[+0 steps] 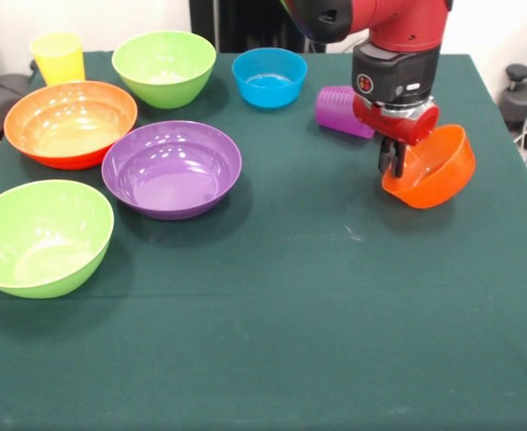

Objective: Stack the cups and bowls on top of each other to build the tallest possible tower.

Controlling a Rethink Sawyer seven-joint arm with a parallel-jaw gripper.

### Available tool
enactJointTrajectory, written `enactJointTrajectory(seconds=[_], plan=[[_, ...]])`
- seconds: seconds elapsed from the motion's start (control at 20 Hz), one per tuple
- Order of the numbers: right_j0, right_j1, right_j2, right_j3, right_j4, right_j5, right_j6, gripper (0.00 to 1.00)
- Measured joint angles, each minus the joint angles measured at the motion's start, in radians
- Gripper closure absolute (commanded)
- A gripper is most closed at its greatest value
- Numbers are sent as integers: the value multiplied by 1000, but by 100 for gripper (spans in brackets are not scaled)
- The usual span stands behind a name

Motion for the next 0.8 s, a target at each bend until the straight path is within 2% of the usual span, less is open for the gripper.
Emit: enactJointTrajectory(seconds=[0.25,0.8], plan=[[2,0,-13,0,0,-30,0,100],[57,-1,-77,0,0,-90,0,100]])
